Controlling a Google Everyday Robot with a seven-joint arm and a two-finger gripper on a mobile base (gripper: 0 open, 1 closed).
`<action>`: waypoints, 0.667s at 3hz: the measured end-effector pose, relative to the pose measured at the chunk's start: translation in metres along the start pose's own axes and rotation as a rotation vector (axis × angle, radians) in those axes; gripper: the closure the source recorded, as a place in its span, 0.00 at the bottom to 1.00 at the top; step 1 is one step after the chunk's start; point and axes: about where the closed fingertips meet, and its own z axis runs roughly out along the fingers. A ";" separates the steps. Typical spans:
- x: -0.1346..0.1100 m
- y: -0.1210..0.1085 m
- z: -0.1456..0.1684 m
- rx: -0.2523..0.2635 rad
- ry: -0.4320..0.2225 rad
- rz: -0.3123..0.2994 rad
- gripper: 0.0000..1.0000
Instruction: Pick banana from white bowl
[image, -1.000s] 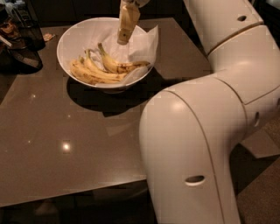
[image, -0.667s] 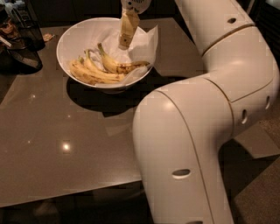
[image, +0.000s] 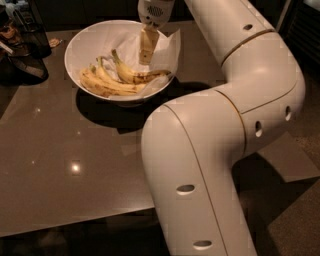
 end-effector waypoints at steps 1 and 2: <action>0.002 -0.001 0.012 -0.017 0.025 -0.004 0.41; 0.000 -0.001 0.022 -0.029 0.054 -0.022 0.40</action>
Offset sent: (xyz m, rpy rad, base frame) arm -0.0551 -0.0360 -0.0149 -0.2590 0.3386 0.0818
